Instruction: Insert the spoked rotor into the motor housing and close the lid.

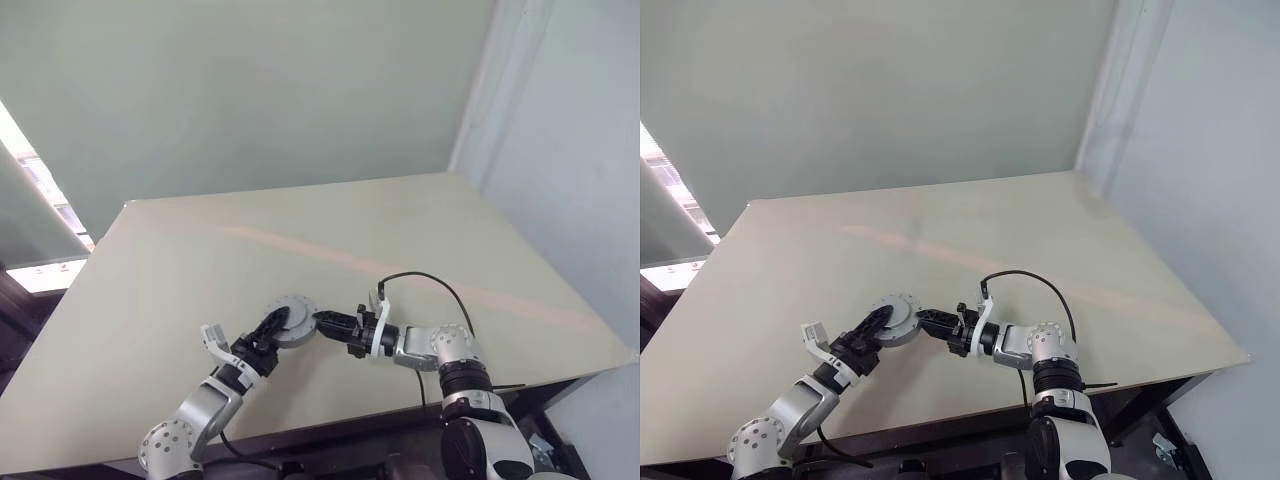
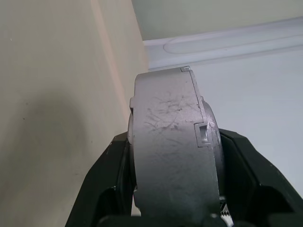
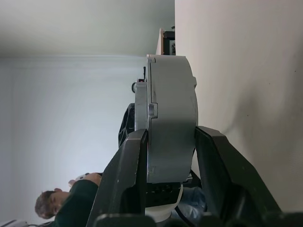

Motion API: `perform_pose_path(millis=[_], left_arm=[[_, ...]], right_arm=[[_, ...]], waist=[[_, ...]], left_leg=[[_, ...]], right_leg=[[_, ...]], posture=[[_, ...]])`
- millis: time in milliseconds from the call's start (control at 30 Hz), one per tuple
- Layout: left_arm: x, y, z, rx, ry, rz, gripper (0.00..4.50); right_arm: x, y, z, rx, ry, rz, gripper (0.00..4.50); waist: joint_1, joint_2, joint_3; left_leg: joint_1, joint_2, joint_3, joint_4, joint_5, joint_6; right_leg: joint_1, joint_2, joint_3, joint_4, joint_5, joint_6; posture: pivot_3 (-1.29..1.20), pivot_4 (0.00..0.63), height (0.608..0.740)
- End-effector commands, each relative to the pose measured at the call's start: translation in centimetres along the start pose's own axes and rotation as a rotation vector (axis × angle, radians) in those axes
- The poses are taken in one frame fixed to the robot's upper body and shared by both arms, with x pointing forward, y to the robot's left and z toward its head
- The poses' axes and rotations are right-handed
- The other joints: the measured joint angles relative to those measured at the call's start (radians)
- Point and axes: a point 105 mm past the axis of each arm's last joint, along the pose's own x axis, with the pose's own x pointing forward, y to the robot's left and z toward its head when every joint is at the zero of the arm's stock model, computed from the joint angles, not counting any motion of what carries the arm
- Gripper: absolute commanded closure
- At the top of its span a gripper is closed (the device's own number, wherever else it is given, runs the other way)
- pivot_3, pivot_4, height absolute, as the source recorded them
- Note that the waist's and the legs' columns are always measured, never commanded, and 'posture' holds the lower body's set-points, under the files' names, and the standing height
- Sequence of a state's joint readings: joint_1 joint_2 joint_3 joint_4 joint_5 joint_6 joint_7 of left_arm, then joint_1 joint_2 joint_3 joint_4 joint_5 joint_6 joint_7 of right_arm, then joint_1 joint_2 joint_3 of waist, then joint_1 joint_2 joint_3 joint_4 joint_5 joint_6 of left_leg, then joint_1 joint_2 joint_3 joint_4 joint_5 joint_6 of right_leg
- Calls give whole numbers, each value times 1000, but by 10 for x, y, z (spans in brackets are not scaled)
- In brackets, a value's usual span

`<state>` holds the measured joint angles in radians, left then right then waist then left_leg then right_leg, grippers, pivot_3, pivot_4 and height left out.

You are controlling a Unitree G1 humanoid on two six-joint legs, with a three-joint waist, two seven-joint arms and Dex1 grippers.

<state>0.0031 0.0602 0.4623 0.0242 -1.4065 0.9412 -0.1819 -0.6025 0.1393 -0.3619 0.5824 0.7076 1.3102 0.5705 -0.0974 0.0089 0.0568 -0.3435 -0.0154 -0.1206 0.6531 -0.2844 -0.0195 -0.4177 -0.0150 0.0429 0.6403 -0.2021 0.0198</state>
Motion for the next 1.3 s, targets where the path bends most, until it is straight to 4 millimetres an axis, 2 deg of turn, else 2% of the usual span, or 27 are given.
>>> perform_pose_path(millis=[33,100,233,367,433,533,600,733,867,1033,1300], left_arm=[[8,-7,-14,-13,64,-38,2363],[8,-6,-14,-14,62,-38,2364],[9,-6,-11,-16,31,-48,2443],[10,-5,-6,-2,-1,-50,2470],[10,-7,-1,15,-30,-55,2471],[9,-11,10,48,-82,-72,2472],[8,-13,26,91,-151,-62,2473],[1,-17,62,213,-321,-15,2475],[-3,-14,81,292,-416,36,2482],[-4,-7,96,379,-478,113,2482],[-7,14,114,469,-537,246,2482]], right_arm=[[10,31,5,-70,-8,123,3225],[10,30,7,-90,-25,114,3225],[7,37,13,-137,-77,155,1933],[6,32,23,-245,-146,92,500],[4,30,28,-335,-181,47,0],[-1,27,37,-487,-237,-13,0],[-6,28,37,-623,-242,-37,0],[-15,30,31,-1040,-223,-92,0],[-18,25,14,-1280,-121,-72,0],[-18,16,-5,-1445,-18,-51,0],[-19,13,-10,-1489,-12,-52,0]], waist=[[0,0,0],[0,0,0],[0,0,0],[0,0,0],[0,0,0],[0,0,0],[0,0,0],[2,0,0],[0,-1,1],[7,-7,2],[28,-15,3]], left_leg=[[0,0,0,0,0,0],[0,0,0,0,0,0],[0,0,0,0,0,0],[0,0,0,0,0,0],[0,0,0,0,0,0],[-1,0,0,0,0,0],[-2,0,0,0,0,0],[-2,0,0,-1,0,0],[-2,0,1,-1,0,-1],[-2,0,1,0,1,-1],[-2,0,0,1,1,-1]], right_leg=[[0,0,0,0,0,0],[0,0,0,0,0,0],[0,0,0,0,0,0],[0,0,0,0,0,0],[0,0,0,0,0,0],[-1,0,0,-1,0,0],[-2,0,0,0,0,0],[-3,0,0,0,0,0],[-3,0,1,0,0,0],[-3,0,1,0,0,0],[-3,0,1,0,0,0]], posture=[[0,0,740],[0,0,740],[0,0,740],[0,0,740],[0,0,740],[0,0,740],[0,0,740],[0,0,740],[0,0,740],[0,0,740],[0,0,740]])
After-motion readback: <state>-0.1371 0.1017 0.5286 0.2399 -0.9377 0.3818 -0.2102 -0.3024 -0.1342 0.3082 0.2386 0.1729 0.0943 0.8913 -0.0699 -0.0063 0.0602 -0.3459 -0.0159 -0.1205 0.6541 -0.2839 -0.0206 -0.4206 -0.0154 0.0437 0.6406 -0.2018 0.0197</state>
